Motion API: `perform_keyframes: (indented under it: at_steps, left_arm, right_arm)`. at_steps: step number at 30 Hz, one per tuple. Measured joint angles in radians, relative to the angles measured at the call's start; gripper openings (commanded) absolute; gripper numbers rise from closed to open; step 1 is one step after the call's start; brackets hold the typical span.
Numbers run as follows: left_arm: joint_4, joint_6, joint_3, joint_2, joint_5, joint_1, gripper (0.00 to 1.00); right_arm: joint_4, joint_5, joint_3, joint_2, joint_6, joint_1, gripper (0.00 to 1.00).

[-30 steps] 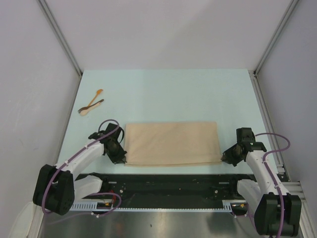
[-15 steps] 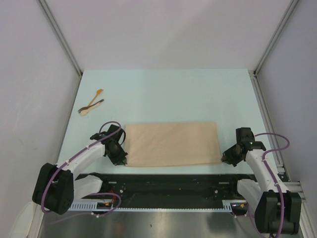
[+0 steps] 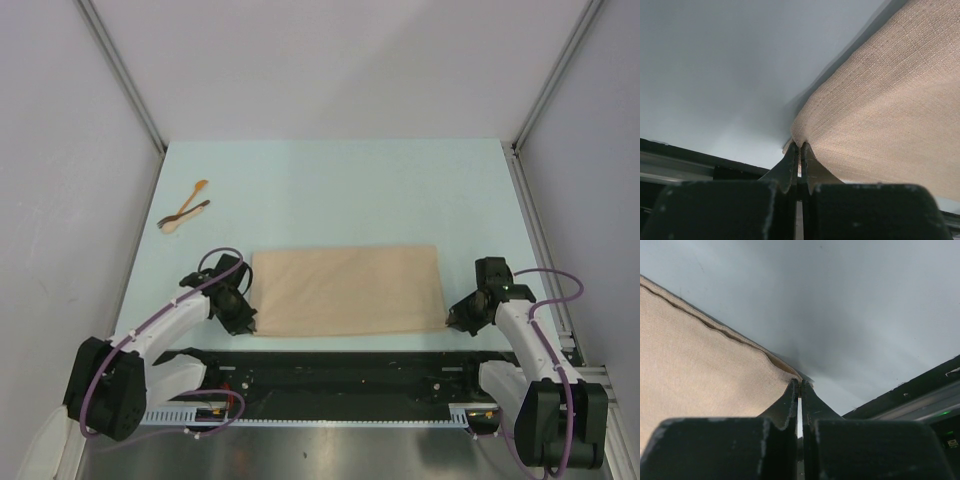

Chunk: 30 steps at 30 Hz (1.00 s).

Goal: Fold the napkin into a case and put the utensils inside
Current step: Fold and flatten the napkin at the center of the board, then smooth out the rectangle-folded napkin at the center of the board.

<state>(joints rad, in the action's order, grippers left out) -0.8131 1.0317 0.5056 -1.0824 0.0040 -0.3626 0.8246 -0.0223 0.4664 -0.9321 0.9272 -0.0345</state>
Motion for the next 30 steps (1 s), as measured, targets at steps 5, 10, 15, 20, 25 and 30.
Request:
perform_keyframes:
  at_steps: [5, 10, 15, 20, 25, 30]
  left_arm:
    - [-0.001, 0.000, 0.005, -0.012, 0.001, 0.000, 0.09]
    - [-0.023, -0.005, 0.015, -0.023, -0.003, 0.000, 0.31]
    - [-0.111, -0.014, 0.040, -0.023, -0.054, 0.000, 0.40]
    - [-0.190, -0.029, 0.081, -0.011, -0.082, 0.001, 0.59]
    - [-0.243, -0.075, 0.175, 0.008, -0.087, 0.005, 0.63]
    - [-0.135, -0.231, 0.277, 0.014, -0.040, 0.068, 0.59]
  right_arm:
    - [-0.002, 0.000, -0.002, -0.001, 0.000, 0.000, 0.06]
    - [-0.006, 0.004, -0.006, 0.017, 0.000, 0.000, 0.16]
    - [-0.014, 0.039, -0.009, 0.028, -0.004, -0.002, 0.25]
    - [-0.006, 0.041, -0.008, 0.057, -0.008, -0.002, 0.41]
    - [0.000, 0.044, 0.036, 0.146, -0.065, -0.002, 0.66]
    - [-0.161, -0.014, 0.112, 0.118, -0.212, -0.002, 0.70]
